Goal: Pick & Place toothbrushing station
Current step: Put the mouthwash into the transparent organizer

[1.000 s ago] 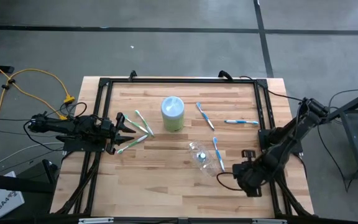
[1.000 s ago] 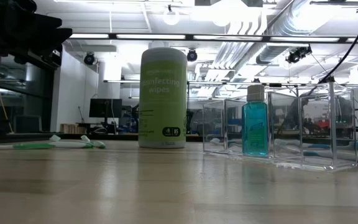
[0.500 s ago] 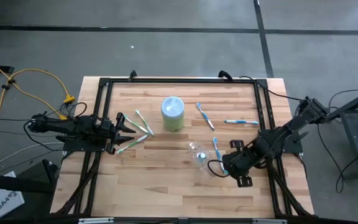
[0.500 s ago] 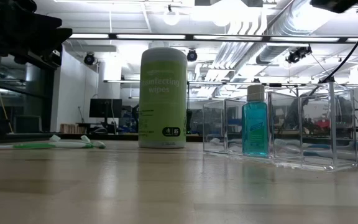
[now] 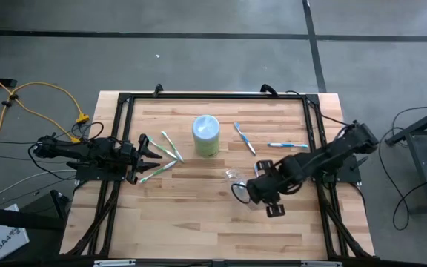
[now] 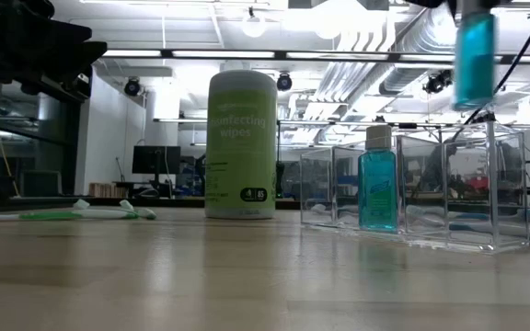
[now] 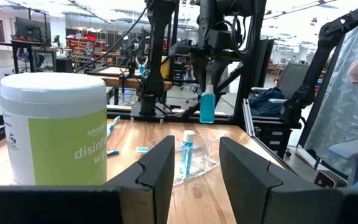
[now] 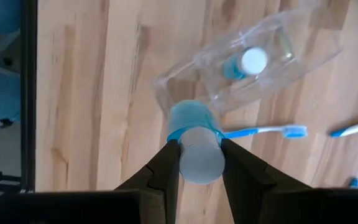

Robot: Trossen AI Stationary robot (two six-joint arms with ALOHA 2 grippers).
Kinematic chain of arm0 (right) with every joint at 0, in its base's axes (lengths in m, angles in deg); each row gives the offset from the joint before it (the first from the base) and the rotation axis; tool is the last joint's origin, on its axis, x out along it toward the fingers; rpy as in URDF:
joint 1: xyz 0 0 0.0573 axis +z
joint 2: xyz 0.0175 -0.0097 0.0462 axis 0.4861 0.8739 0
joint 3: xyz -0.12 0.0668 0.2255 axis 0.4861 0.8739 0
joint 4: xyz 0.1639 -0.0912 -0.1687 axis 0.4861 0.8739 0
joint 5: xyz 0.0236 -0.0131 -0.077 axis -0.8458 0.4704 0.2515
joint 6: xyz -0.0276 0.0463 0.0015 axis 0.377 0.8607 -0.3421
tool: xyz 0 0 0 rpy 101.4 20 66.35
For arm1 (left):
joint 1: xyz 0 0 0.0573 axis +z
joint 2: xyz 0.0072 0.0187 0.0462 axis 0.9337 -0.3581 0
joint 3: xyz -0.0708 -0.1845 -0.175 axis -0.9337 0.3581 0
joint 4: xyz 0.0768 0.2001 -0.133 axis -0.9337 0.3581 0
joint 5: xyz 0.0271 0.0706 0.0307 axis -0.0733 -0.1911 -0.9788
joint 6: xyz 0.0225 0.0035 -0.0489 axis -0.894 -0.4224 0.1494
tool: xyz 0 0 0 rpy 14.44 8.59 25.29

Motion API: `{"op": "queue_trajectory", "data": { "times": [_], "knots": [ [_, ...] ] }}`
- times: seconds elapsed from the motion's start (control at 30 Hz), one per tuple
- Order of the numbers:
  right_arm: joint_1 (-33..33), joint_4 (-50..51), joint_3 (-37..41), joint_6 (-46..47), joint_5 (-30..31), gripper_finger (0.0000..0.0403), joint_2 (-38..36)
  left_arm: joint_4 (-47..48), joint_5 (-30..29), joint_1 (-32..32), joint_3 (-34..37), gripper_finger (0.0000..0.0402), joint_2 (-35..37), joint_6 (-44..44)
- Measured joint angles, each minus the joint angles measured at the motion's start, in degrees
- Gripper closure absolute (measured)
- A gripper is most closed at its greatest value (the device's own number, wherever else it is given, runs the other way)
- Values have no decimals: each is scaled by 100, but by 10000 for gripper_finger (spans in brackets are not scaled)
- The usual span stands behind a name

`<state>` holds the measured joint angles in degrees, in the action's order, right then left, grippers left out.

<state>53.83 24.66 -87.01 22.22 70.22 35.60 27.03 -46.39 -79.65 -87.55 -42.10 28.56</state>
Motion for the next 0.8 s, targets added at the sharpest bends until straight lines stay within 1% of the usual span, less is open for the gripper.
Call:
{"op": "queue_trajectory", "data": {
  "times": [0.37, 0.6, 0.8],
  "knots": [
    [-627, -138, -75, -134, -103, 314, 53, 0, 0, 0, 0, 277, 0, -1],
    [-655, -160, -75, -511, -102, 314, 68, 0, -2, 2, 0, 277, 0, -1],
    [-681, -143, -69, -1060, -145, 314, 83, 0, -2, 0, 0, 277, 0, -1]
  ]
}}
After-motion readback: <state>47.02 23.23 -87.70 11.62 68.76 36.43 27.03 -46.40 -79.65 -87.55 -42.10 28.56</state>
